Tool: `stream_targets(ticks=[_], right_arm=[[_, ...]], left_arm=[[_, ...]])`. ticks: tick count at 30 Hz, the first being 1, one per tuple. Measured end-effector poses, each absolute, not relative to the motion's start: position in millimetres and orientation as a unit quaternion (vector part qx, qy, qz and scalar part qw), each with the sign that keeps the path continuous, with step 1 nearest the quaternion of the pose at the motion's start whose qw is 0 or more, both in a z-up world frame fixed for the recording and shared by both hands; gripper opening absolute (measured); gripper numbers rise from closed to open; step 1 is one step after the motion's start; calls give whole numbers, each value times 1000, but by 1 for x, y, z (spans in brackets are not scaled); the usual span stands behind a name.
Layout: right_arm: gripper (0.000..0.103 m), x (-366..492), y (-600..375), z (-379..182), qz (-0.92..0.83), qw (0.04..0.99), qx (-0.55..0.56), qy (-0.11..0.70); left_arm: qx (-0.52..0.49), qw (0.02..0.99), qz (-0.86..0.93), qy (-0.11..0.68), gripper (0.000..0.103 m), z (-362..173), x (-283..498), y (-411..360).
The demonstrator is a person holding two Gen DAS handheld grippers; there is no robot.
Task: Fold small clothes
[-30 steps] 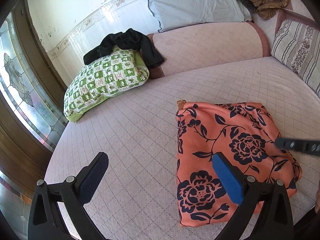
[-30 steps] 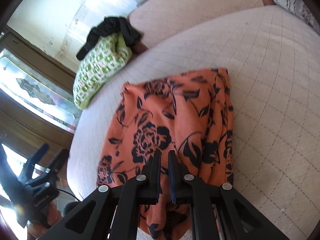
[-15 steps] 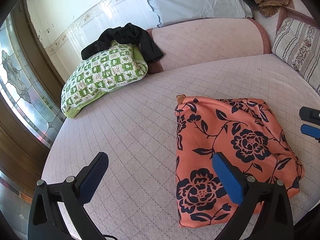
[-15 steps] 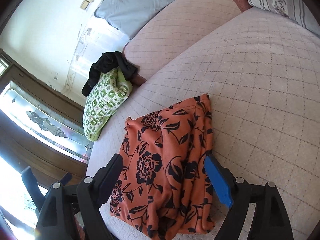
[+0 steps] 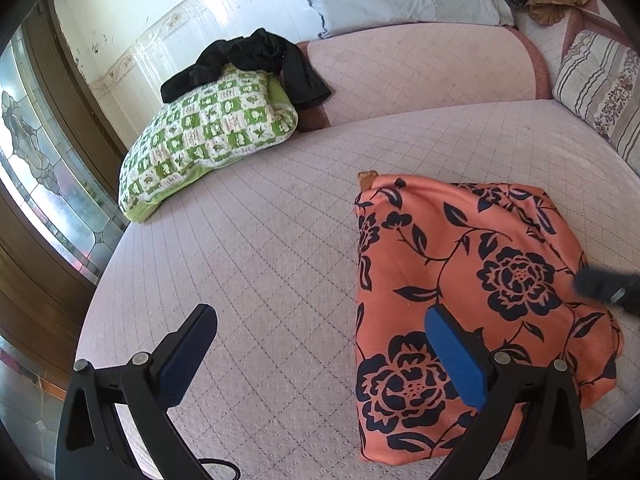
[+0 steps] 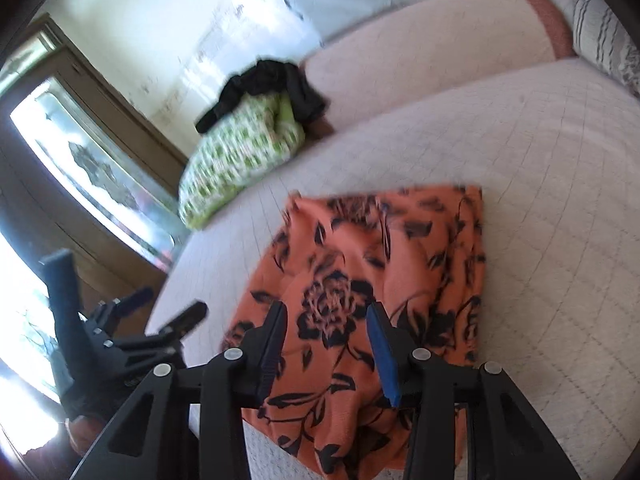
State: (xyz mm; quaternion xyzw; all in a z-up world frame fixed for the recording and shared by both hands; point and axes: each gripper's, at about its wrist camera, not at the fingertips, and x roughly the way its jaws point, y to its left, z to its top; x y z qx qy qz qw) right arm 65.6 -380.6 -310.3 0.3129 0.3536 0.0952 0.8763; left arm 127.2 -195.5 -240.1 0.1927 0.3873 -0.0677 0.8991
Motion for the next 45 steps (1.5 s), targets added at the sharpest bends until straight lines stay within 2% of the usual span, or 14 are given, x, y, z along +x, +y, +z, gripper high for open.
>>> stream_targets(ticks=[2,3,9,10,11,13,17,22,32,45], right_arm=[[45,81,-375,-332,86,851,306,417],[45,83,-375,-336,80,849,308,422],[45,76,-400,-333,88,840,370,387],[51,74,-408,-333,84,837,387,378],[63,72,-414,-332,76,838,394,371],[76,65,-429,-331,42,841,410,350],[76,54,-460,-340,20,816,474,330],[76,52,-476,-355,20,791,511,336],[76,54,-470,-355,33,790,506,343],[76,56,-469,-365,34,785,505,358]], left_arm=[[194,896,-67,393,103,-245,130,-194],[194,894,-67,398,103,-248,131,-193],[170,879,-56,442,103,-268,145,-178],[166,878,-54,445,103,-270,146,-175],[162,877,-54,450,103,-272,148,-172],[142,870,-65,468,103,-275,155,-166],[107,863,-86,486,103,-273,165,-158],[113,870,-92,471,103,-266,168,-160],[125,890,-89,429,103,-248,162,-162],[128,890,-95,428,103,-252,167,-167]])
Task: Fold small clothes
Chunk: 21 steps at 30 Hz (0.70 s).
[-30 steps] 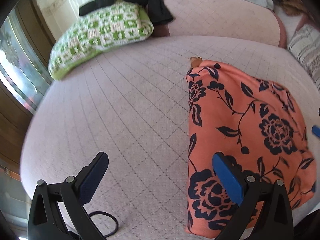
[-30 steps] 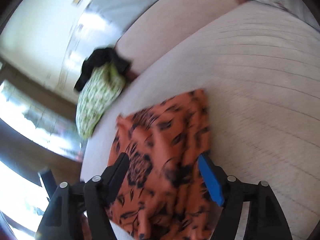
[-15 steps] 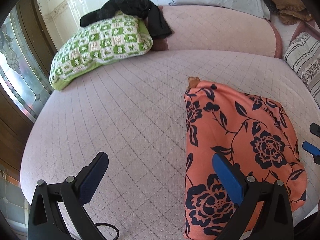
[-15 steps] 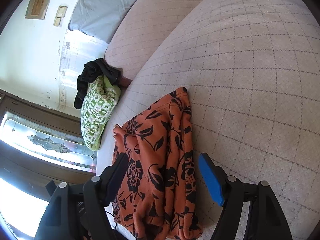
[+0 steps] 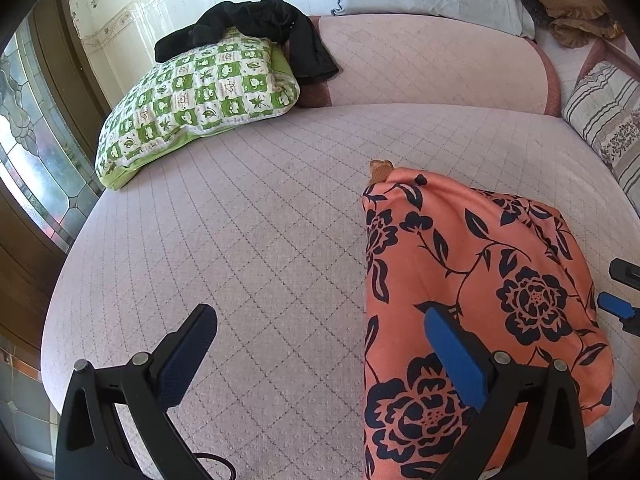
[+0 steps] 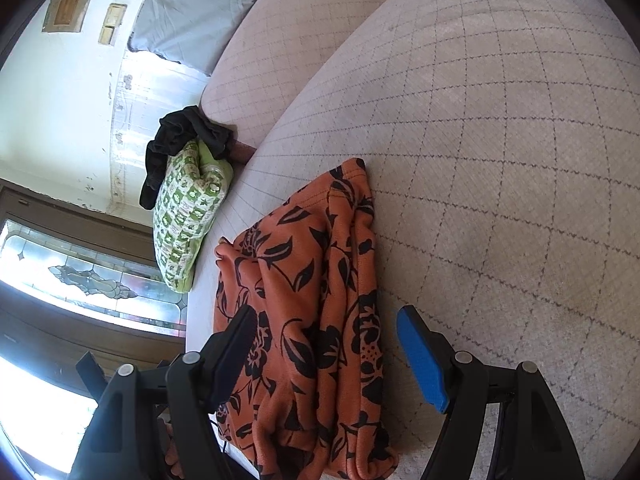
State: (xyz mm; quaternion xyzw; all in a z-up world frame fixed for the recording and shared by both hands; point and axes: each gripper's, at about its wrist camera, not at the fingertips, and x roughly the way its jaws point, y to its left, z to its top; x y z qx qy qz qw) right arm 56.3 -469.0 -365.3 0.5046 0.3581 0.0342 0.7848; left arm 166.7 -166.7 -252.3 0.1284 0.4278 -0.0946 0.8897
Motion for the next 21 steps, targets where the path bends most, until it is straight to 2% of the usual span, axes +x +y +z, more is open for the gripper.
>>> stream_targets(ticks=[21], right_arm=[[76,68,-472,-386,35,769,509,386]], left_arm=[[118,863,-140,471,103,-285,186,-183]])
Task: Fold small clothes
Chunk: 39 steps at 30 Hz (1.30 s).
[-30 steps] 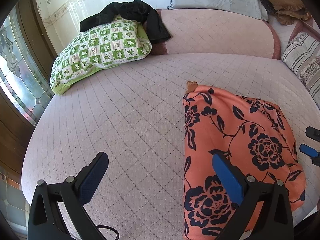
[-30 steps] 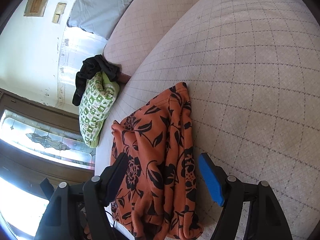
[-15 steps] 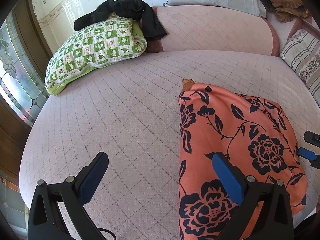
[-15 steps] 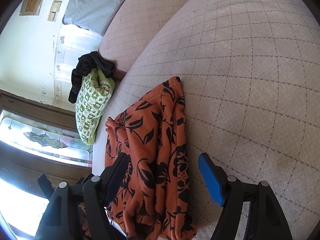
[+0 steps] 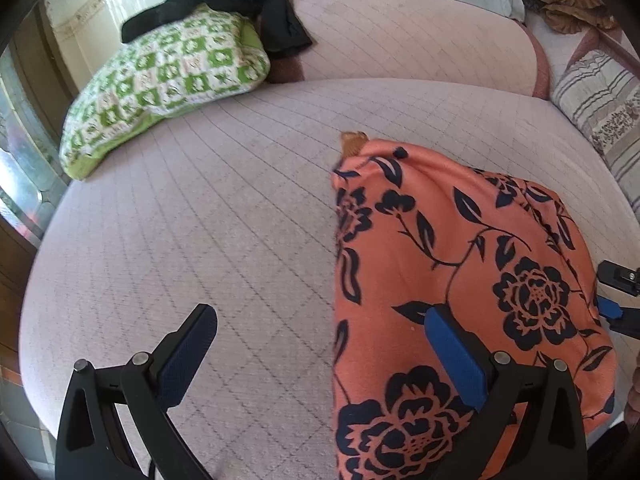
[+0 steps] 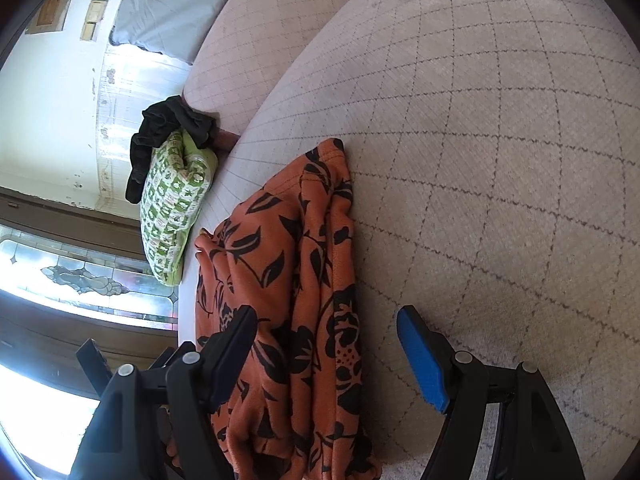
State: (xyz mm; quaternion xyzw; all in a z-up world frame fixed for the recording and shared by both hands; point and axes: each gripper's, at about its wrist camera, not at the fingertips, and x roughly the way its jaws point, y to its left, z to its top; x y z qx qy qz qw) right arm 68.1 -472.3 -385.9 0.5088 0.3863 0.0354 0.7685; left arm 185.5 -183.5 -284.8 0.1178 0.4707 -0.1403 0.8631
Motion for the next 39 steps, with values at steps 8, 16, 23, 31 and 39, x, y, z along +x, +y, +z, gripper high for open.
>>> stream_targets(ticks=[8,16,23,31,39], right_arm=[[76,68,-478,-389,43,765,516,382],[77,73,-475,-390,67,761,515,388],[77,85,-450,-388,93,765,493,404],[78,103,-427,-386,111,771,473,412],[63,115,-410,-383,104,784,451,414]], left_arm=[[73,817,-210,532,103,-301,197,-181],[60,790,-254,555,103,-311,202,-174],[49,781,-265,563,103,-318,207,-180],[54,777,-281,562,103,-320,201,-197],[42,780,-285,555,98,-319,197,-206]])
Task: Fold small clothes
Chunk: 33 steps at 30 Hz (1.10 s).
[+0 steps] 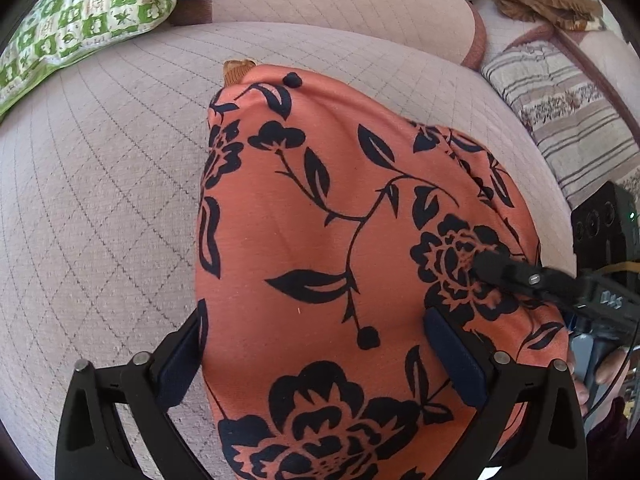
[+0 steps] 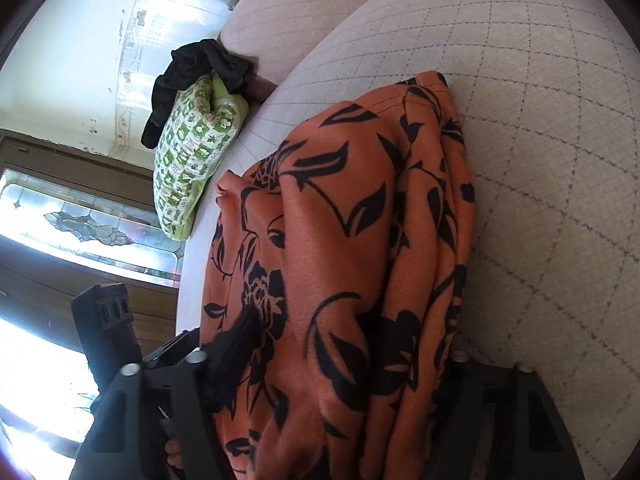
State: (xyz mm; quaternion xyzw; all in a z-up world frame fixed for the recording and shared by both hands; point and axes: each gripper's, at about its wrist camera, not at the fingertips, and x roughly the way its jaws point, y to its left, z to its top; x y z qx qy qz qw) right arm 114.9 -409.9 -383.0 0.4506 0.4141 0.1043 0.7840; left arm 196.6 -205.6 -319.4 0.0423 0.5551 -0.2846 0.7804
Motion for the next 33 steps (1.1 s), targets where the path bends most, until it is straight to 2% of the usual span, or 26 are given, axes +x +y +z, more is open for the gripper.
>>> stream_targets(ticks=[2,3,5,8,15,18,19,22,23,24,26,27,30,33], right_arm=[[53,118,-406,-383,104,786,447,414],[51,118,-405,-382,103,789,444,413],[49,119,-402,-377,102,797,432,410],[47,118,-398,-369,101,806,425,400],[47,117,-386,-345,101,831,398,376],[47,117,-379,-333,103,843,387,360],[47,118,-375,-328,105,848,381,354],[46,122,-363,-316,123,856,373,336],[46,124,-358,-313,120,861,362,336],[46,127,-354,-312,112,865,350,342],[46,135,-352,-322,80,860,345,367],[46,137,-356,-328,65,854,349,380],[46,135,-372,-343,53,836,379,393],[46,132,-379,-349,56,830,389,396]], left_arm=[[37,788,-278,548,82,-317,196,-202],[30,791,-276,546,78,-315,196,-199],[16,793,-272,545,63,-311,200,-192],[2,796,-268,543,50,-306,203,-185],[8,810,-259,525,40,-289,198,-173],[3,822,-254,510,32,-274,196,-162],[-2,824,-261,502,25,-268,195,-159],[12,838,-257,481,25,-251,193,-156],[28,843,-236,482,29,-250,195,-156],[34,842,-220,491,34,-254,200,-152],[-5,830,-203,520,57,-268,211,-137],[-23,823,-195,534,61,-276,215,-130],[-48,798,-183,572,63,-303,222,-114],[-59,801,-191,565,68,-307,220,-116]])
